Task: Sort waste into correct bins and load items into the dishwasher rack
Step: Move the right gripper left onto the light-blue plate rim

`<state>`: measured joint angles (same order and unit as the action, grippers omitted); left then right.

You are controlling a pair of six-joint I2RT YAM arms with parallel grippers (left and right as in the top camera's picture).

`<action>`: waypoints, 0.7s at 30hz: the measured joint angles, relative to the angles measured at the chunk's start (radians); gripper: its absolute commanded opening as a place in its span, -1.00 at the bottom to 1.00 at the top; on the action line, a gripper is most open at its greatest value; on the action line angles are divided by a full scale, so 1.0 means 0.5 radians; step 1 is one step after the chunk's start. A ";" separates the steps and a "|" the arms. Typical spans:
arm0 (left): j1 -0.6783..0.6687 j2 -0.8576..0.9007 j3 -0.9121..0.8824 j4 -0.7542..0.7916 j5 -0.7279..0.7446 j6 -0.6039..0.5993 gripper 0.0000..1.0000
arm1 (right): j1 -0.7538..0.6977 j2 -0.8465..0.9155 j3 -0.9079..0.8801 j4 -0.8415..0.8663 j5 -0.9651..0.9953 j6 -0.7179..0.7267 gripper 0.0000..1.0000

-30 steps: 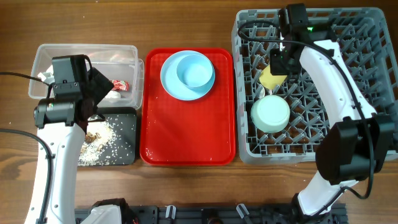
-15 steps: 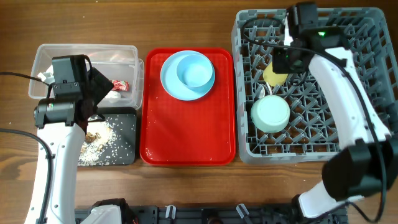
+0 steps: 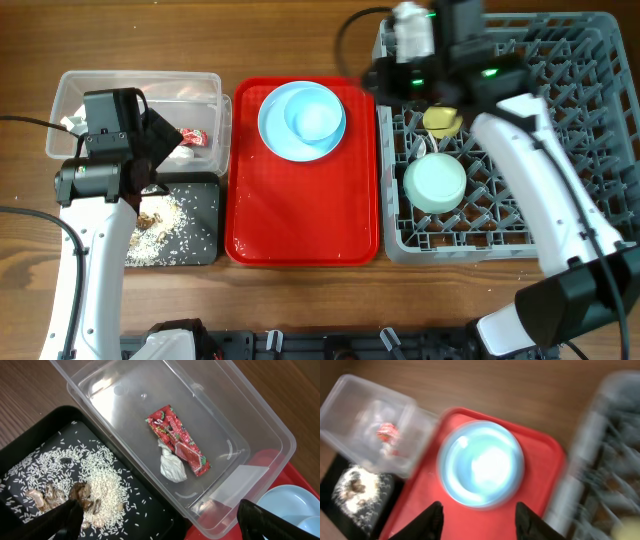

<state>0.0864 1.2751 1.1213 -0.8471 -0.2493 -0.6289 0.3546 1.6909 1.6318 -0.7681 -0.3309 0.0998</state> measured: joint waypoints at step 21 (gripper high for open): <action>0.000 0.000 0.000 0.001 0.000 0.000 1.00 | 0.766 0.809 0.001 0.371 0.772 -0.204 0.14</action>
<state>0.0864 1.2751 1.1213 -0.8467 -0.2493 -0.6289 0.7376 2.0953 1.6321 -0.5827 0.0551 -0.0021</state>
